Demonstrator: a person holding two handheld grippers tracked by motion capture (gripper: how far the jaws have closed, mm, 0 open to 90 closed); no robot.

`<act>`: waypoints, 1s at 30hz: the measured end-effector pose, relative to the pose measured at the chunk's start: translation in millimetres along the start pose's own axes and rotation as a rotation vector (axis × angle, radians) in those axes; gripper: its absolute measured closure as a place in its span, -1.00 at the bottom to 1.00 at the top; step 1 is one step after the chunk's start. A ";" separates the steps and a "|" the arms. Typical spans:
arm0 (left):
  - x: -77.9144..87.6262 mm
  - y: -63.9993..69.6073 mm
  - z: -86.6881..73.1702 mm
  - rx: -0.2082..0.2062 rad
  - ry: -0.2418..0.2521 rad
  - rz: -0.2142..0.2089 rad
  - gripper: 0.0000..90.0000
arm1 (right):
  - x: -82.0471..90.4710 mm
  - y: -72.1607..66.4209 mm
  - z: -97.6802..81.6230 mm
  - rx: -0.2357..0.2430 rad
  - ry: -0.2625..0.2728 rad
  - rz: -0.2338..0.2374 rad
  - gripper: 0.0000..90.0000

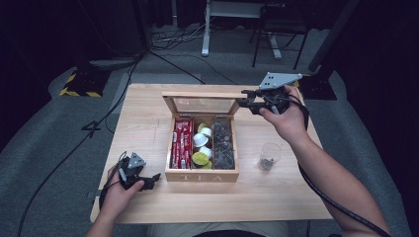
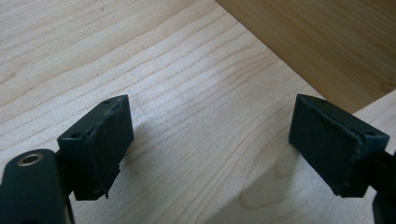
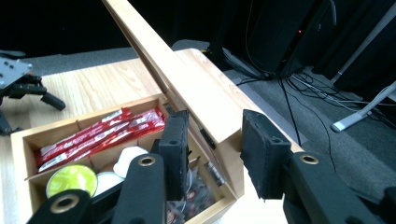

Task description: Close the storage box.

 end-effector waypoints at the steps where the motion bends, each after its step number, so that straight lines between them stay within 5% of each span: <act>1: 0.1 -0.3 0.0 -0.004 -0.001 0.000 -0.68 | 1.4 -2.9 -1.3 0.000 -0.004 0.002 0.37; 30: 0.1 -0.4 0.2 -0.003 -0.001 0.004 -0.68 | 22.7 -65.1 -48.7 0.104 -0.019 -0.018 0.21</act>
Point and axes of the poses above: each handheld gripper's, and its own axes: x roughly backward along the jaws, z roughly out of its top, y roughly to its right, the point moved 8 cm from there along -x, roughly forward along the jaws, and after that the axes turned 13 degrees about -z, right-handed, at the moved point
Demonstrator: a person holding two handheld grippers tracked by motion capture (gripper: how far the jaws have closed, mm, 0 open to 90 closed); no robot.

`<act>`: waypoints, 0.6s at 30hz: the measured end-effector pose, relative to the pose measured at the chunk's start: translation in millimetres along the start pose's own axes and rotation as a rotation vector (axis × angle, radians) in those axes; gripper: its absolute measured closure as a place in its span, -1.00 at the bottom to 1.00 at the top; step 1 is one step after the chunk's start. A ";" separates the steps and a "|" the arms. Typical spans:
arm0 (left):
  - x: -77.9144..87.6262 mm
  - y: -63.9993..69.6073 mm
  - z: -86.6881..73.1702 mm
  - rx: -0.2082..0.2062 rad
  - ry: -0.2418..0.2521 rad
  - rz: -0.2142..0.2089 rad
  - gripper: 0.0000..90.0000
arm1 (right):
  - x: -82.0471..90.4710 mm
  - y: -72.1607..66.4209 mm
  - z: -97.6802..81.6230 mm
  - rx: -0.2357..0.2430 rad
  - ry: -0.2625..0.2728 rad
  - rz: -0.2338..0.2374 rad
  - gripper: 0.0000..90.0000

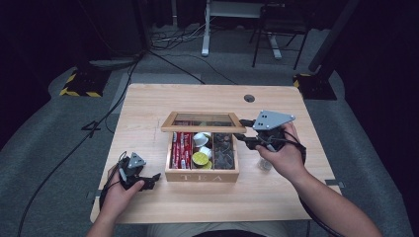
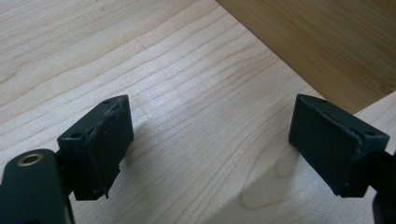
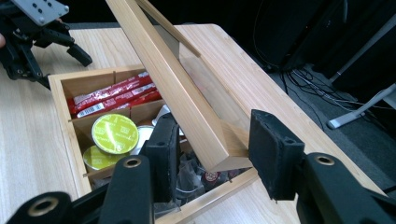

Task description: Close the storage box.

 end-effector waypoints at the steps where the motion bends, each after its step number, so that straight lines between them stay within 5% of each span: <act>1: -0.1 0.1 0.0 0.001 0.001 -0.001 -0.68 | 0.0 -1.3 -1.0 0.002 0.000 -0.001 0.20; 18: -0.2 0.2 0.0 0.002 0.002 0.000 -0.68 | 3.4 -27.3 -21.8 0.055 -0.005 -0.030 0.12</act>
Point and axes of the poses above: each handheld gripper's, and its own axes: x roughly backward along the jaws, z roughly out of its top, y roughly to its right, the point moved 8 cm from there along -x, roughly forward along the jaws, and after that the axes turned 13 degrees about -z, right-handed, at the moved point
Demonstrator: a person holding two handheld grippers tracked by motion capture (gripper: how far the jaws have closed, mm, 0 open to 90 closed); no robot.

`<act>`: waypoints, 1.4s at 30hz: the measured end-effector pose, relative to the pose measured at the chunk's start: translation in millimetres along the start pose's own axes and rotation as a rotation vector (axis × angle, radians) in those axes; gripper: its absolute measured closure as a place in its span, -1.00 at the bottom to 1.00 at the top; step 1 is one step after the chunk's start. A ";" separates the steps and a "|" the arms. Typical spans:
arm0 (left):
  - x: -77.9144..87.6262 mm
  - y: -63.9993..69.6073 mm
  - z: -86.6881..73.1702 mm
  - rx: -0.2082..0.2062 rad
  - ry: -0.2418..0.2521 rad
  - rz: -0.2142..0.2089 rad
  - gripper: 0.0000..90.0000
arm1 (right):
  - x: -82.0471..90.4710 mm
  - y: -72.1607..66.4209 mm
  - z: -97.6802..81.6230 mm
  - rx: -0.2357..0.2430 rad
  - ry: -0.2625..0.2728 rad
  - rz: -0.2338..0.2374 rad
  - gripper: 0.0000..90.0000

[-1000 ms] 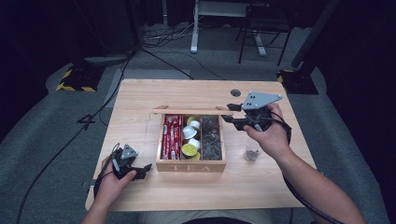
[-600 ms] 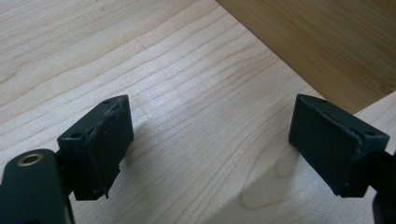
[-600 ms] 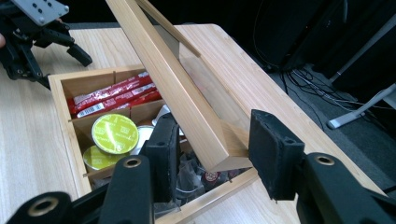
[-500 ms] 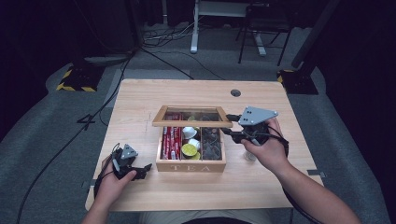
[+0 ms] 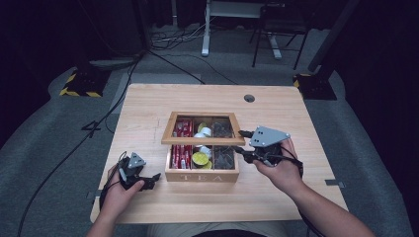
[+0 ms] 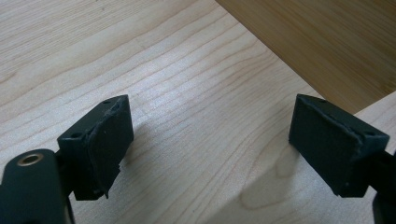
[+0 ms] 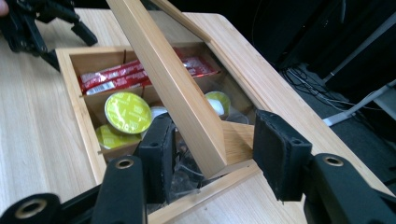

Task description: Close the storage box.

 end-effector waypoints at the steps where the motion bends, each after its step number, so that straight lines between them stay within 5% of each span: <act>1: 0.0 0.0 0.0 0.000 0.000 0.000 -0.68 | 0.0 -1.9 -1.4 0.006 0.000 -0.003 0.11; 19: 0.0 -0.1 -0.1 -0.001 -0.002 0.002 -0.68 | -2.4 -33.9 -29.7 0.071 -0.023 -0.025 0.00; 42: 0.0 0.0 -0.1 0.000 -0.002 0.002 -0.68 | -11.5 -52.4 -53.2 0.113 -0.059 -0.048 -0.13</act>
Point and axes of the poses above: each handheld gripper's, and its own axes: x roughly backward along the jaws, z roughly out of its top, y roughly to its right, the point moved 8 cm from there along -x, roughly forward along the jaws, and after that the axes turned 13 degrees about -z, right-handed, at the moved point
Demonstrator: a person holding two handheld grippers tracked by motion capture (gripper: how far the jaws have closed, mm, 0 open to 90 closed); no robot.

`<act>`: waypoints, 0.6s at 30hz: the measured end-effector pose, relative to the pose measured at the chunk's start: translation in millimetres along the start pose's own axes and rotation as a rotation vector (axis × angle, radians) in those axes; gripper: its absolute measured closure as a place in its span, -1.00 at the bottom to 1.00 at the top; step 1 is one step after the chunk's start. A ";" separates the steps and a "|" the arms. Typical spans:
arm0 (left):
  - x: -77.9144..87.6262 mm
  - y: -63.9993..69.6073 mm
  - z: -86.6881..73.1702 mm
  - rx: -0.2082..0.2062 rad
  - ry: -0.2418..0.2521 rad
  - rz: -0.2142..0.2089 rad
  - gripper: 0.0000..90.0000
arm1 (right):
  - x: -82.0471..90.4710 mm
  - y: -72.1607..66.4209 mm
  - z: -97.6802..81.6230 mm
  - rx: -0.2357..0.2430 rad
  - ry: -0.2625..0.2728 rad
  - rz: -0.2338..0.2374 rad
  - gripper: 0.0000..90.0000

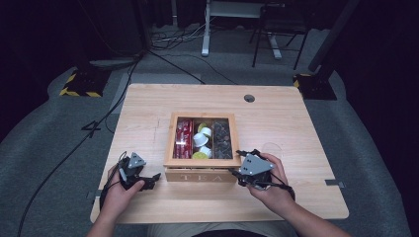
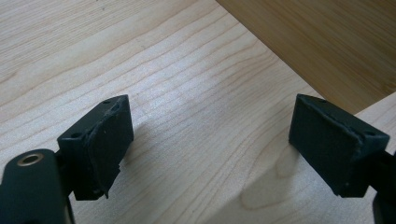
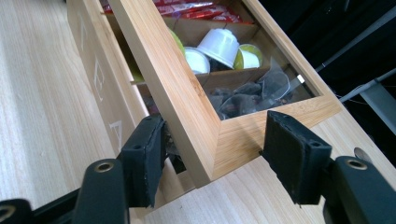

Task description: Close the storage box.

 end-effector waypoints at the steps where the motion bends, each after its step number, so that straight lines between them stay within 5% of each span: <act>1: 0.0 0.0 0.0 0.000 0.000 0.000 -0.68 | 0.0 0.0 0.0 0.000 0.000 0.000 -0.13; 6: 0.0 0.0 0.0 0.000 0.000 0.000 -0.68 | -2.7 -4.0 -4.8 0.011 -0.023 0.007 -0.18; 8: -0.3 -0.1 0.2 0.001 0.004 0.002 -0.68 | -2.5 -8.1 -7.2 -0.072 -0.025 0.090 0.00; 16: -0.3 -0.4 0.4 0.000 0.004 0.004 -0.68 | -4.7 -4.7 -9.8 -0.129 -0.034 0.106 -0.16; 18: -0.3 -0.4 0.4 0.001 0.003 0.004 -0.68 | -2.4 -2.1 -6.3 -0.176 -0.018 0.137 -0.20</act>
Point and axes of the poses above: each handheld gripper's, and its own axes: x roughly backward along the jaws, z roughly out of its top, y roughly to its right, the point moved 8 cm from there along -x, roughly forward along the jaws, and after that the axes turned 13 degrees about -z, right-handed, at the moved point
